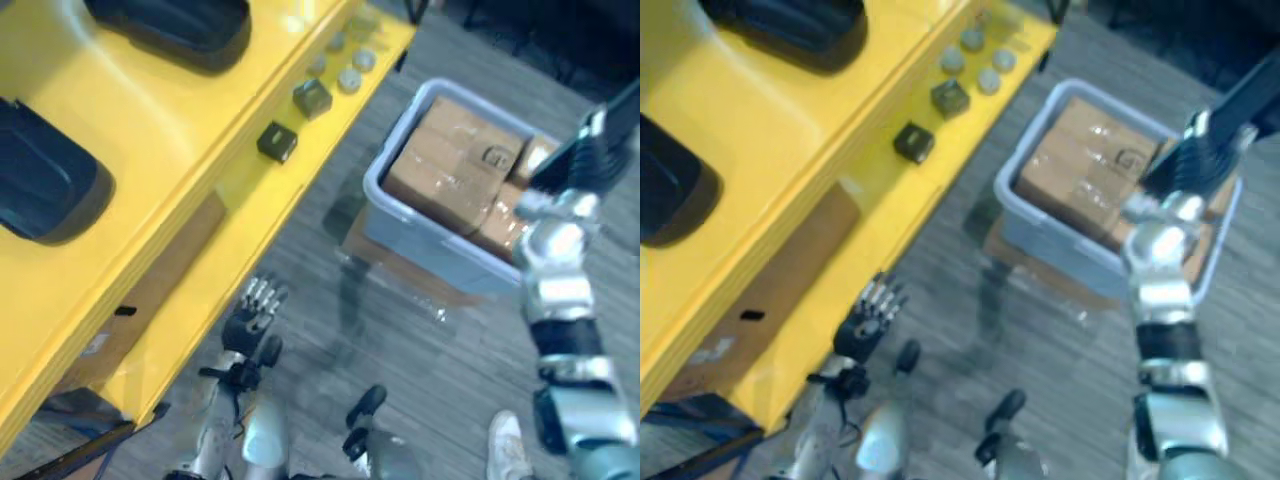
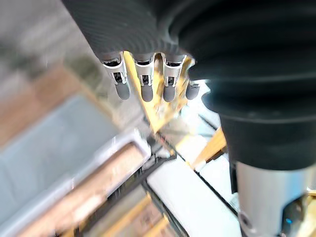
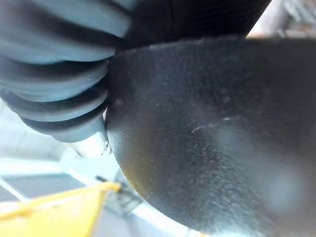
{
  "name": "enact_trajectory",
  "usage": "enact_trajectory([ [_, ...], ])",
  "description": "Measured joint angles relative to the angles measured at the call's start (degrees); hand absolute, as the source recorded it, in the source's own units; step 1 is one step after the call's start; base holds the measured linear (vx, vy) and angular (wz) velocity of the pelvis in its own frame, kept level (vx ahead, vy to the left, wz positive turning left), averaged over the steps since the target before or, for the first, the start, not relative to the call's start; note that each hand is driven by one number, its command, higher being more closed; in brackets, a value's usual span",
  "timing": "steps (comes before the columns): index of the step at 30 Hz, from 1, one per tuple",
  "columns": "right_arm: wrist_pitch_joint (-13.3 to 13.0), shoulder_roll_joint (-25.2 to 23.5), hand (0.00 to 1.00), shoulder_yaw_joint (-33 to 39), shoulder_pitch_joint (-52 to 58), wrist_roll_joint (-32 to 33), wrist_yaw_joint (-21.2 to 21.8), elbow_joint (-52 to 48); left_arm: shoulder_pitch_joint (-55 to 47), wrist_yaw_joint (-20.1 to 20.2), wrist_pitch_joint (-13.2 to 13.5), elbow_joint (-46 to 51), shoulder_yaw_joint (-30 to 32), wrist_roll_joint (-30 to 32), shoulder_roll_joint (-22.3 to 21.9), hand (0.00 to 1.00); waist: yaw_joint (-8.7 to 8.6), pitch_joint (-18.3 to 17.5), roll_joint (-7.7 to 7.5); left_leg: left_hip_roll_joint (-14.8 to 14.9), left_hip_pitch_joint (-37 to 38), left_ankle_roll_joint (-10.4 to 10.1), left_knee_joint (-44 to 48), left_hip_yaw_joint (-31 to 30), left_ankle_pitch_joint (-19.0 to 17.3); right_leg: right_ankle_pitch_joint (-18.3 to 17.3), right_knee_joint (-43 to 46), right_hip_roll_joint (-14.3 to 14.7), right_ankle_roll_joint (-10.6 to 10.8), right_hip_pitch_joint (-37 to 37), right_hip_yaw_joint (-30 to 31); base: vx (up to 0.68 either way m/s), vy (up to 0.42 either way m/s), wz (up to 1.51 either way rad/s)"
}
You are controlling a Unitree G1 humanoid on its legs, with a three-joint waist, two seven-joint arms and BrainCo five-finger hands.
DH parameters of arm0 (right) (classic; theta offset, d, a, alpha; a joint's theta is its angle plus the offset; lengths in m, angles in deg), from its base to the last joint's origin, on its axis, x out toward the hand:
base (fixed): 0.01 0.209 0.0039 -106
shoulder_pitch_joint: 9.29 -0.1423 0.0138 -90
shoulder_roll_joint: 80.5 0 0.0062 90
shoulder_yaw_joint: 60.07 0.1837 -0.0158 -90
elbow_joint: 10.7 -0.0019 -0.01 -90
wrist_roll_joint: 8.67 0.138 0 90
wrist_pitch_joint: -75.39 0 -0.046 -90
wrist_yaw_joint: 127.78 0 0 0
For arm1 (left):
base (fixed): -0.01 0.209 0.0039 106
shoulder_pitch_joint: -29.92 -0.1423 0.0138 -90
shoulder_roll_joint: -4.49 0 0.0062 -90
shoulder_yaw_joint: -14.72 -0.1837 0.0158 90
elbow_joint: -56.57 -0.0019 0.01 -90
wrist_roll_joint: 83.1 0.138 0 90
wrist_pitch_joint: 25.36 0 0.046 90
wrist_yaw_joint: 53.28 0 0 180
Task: Walk over and take plastic housings, then place them on the shelf
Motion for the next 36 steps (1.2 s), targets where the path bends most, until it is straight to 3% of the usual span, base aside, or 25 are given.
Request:
enact_trajectory([
  [1,-0.7,-1.2,1.00,-0.1,1.1,1.2,2.2,-1.3,0.4,0.2,-1.0,0.0,-0.4,-0.4,0.0,0.00,-0.26,-0.5,0.05,-0.2,0.3,0.1,0.0,0.1,-0.2,-0.1,0.0,-0.1,0.1,0.2,0.0,0.01,0.033,-0.04],
  [3,-3.4,-4.2,1.00,-1.8,5.4,6.2,11.2,-5.6,1.7,0.7,-5.1,-0.3,-1.7,-2.8,0.0,0.00,-1.13,-2.9,-0.06,-0.5,1.0,0.3,0.0,0.8,-0.5,-0.5,0.0,-0.5,0.0,0.7,0.4,0.01,0.045,-0.08],
  [5,-5.0,-5.3,1.00,-3.5,7.3,10.8,18.9,-7.8,2.2,1.8,-7.2,-0.8,-1.8,-4.7,-0.2,0.00,-1.65,-4.4,-0.21,-0.5,1.9,0.3,0.0,1.8,-0.9,-0.4,0.0,-0.6,0.0,0.9,1.3,0.03,0.027,-0.20],
  [6,-5.5,-5.7,1.00,-4.0,7.7,12.1,21.3,-8.2,2.3,2.2,-7.5,-1.1,-1.8,-4.8,-0.2,0.00,-1.76,-4.9,-0.25,-0.5,2.1,0.4,0.0,2.1,-1.0,-0.4,0.0,-0.7,0.0,1.0,1.4,0.03,0.019,-0.23],
  [8,-7.0,-6.0,1.00,-4.8,9.5,18.9,31.4,-9.7,3.8,2.6,-7.7,-3.5,-3.4,-4.8,-0.2,0.00,-2.21,-6.4,-0.10,-0.4,3.1,0.2,0.0,2.2,-1.3,-0.5,0.0,-0.6,0.0,1.9,1.4,0.01,0.001,-0.07],
  [9,-7.0,-6.1,1.00,-4.9,9.8,20.2,33.5,-10.0,3.9,2.6,-7.8,-3.9,-3.6,-4.8,-0.2,0.00,-2.39,-6.9,-0.13,-0.4,3.1,0.2,0.0,2.3,-1.3,-0.5,0.0,-0.6,0.0,1.9,1.4,0.00,0.000,0.00],
  [11,-7.4,-6.9,1.00,-6.0,10.0,26.1,42.4,-10.4,4.2,2.6,-8.0,-5.4,-4.1,-4.7,-0.3,0.00,-3.32,-8.3,-0.18,-0.4,3.3,0.3,0.0,2.3,-1.4,-0.5,0.0,-0.6,0.0,2.0,1.4,0.00,0.000,0.00],
  [14,-7.4,-7.0,1.00,-7.5,11.0,30.7,50.7,-11.5,5.5,2.6,-8.7,-7.2,-5.3,-4.4,-0.4,0.00,-3.45,-8.5,-0.20,-0.5,4.4,0.3,0.0,2.4,-1.5,-0.6,0.0,-0.6,0.0,2.9,1.5,0.00,0.000,0.00],
  [17,-5.5,-7.2,1.00,-10.0,11.7,35.0,59.2,-12.9,5.6,2.5,-9.1,-8.8,-5.8,-4.4,-0.5,0.00,-4.08,-10.0,-0.24,-0.4,4.8,0.2,0.0,2.7,-1.6,-0.7,0.0,-0.7,0.1,3.2,1.7,0.00,0.000,-0.01],
  [21,-2.8,-7.6,1.00,-12.9,11.7,36.3,63.3,-13.0,5.6,2.5,-8.7,-12.6,-6.2,-4.5,-0.7,0.00,-4.65,-11.6,-0.23,-0.4,5.3,0.3,0.0,3.2,-1.7,-0.7,0.0,-0.7,0.0,3.4,2.2,0.00,-0.003,-0.06],
  [23,-1.0,-7.7,1.00,-14.3,12.2,38.7,65.5,-13.1,6.1,2.9,-7.7,-16.5,-6.1,-7.6,-1.7,0.00,-4.69,-11.7,-0.23,-0.4,5.9,0.3,0.0,3.5,-1.9,-0.8,0.0,-0.7,0.1,3.8,2.6,-0.02,-0.002,-0.08],
  [25,0.4,-7.7,1.00,-15.7,12.9,40.2,67.2,-13.7,7.4,5.1,-7.0,-21.3,-6.0,-11.6,-2.3,0.00,-4.70,-12.1,-0.33,-0.2,5.9,0.3,-0.1,3.5,-1.9,-0.8,0.0,-0.7,0.2,3.7,2.6,0.00,0.000,0.00],
  [30,5.5,-8.1,1.00,-21.6,14.1,43.5,71.7,-13.7,9.6,15.6,-7.0,-27.6,-5.2,-21.7,-2.3,0.00,-4.78,-13.0,-1.47,0.6,5.9,0.0,-0.1,3.5,-2.0,-0.8,0.0,-0.2,0.1,3.8,2.7,0.00,0.000,0.00],
  [33,6.0,-8.6,1.00,-23.4,14.5,43.6,72.1,-13.7,10.4,18.6,-6.7,-28.6,-4.6,-26.9,-2.5,0.00,-4.78,-13.2,-1.86,0.7,6.0,0.0,-0.1,3.5,-2.0,-0.7,0.0,-0.2,0.2,3.9,2.7,0.00,0.000,0.00],
  [36,6.0,-9.0,1.00,-23.6,16.1,43.5,73.2,-13.4,10.7,19.3,-4.3,-30.1,-1.1,-32.7,-2.8,0.00,-4.78,-13.6,-2.44,0.8,6.0,0.0,-0.1,3.5,-2.0,-0.6,0.0,-0.2,0.2,4.0,2.7,0.00,0.000,0.00],
])
